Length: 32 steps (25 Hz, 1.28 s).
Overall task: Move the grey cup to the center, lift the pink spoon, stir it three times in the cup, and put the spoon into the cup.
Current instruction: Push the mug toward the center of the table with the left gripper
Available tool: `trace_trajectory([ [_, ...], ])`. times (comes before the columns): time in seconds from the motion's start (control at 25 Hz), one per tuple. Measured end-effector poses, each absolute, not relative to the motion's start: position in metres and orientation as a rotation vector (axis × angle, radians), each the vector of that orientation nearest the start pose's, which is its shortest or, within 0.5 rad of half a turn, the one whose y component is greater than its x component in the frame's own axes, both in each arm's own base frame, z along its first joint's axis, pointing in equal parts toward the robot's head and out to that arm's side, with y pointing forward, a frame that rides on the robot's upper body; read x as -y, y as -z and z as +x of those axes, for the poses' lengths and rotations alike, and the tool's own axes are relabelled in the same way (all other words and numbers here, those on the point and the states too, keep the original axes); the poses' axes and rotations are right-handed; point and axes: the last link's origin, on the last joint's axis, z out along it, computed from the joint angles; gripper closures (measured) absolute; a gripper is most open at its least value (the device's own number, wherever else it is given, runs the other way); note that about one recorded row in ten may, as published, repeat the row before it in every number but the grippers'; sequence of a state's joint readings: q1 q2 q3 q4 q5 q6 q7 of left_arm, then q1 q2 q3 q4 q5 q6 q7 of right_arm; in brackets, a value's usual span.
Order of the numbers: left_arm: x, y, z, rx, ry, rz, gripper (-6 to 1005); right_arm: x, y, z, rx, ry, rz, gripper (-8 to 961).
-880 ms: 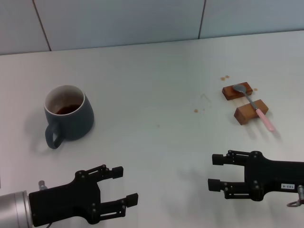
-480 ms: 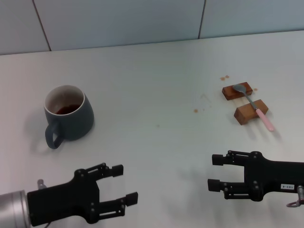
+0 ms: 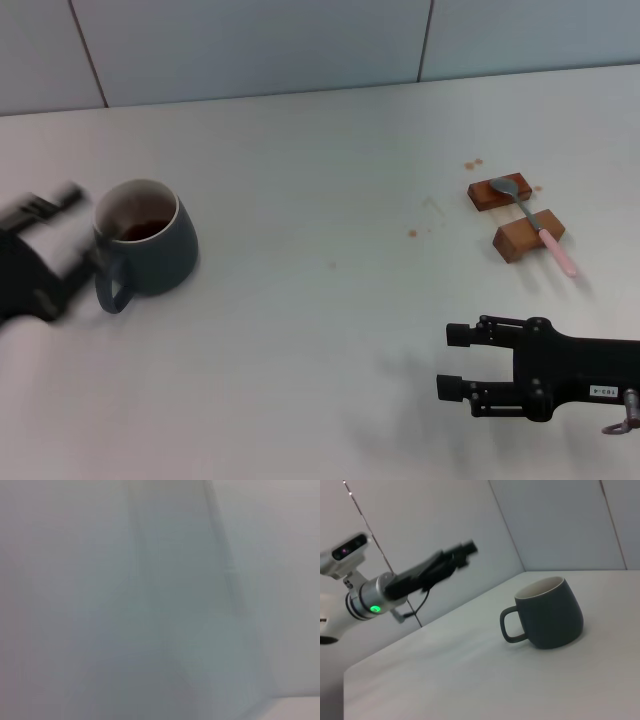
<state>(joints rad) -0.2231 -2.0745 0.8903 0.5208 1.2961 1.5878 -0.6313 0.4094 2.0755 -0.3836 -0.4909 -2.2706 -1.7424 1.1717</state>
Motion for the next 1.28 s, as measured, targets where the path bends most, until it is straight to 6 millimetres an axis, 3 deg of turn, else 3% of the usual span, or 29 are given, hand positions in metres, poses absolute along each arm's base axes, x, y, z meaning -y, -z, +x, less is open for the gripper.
trace_trajectory([
  [0.08,-0.276,-0.032,-0.313,-0.009,0.814,-2.006,385,-0.249,0.013,0.315,-0.775,-0.803,-2.744,199],
  [0.12,-0.287,-0.037,-0.322,-0.073,0.677,-1.903,404,-0.25,0.013,0.315,-0.776,-0.803,-2.744,199],
  [0.24,-0.304,-0.035,-0.331,-0.158,0.463,-1.828,504,-0.25,0.013,0.315,-0.776,-0.804,-2.743,201],
  [0.52,-0.338,-0.01,-0.34,-0.278,0.099,-1.854,790,-0.25,0.013,0.315,-0.776,-0.805,-2.743,205],
  [0.72,-0.347,0.003,-0.341,-0.302,0.008,-1.931,1001,-0.248,0.013,0.316,-0.783,-0.804,-2.739,208],
  [1.28,-0.341,0.031,-0.332,-0.264,0.084,-2.1,977,-0.247,0.013,0.32,-0.798,-0.784,-2.73,216],
])
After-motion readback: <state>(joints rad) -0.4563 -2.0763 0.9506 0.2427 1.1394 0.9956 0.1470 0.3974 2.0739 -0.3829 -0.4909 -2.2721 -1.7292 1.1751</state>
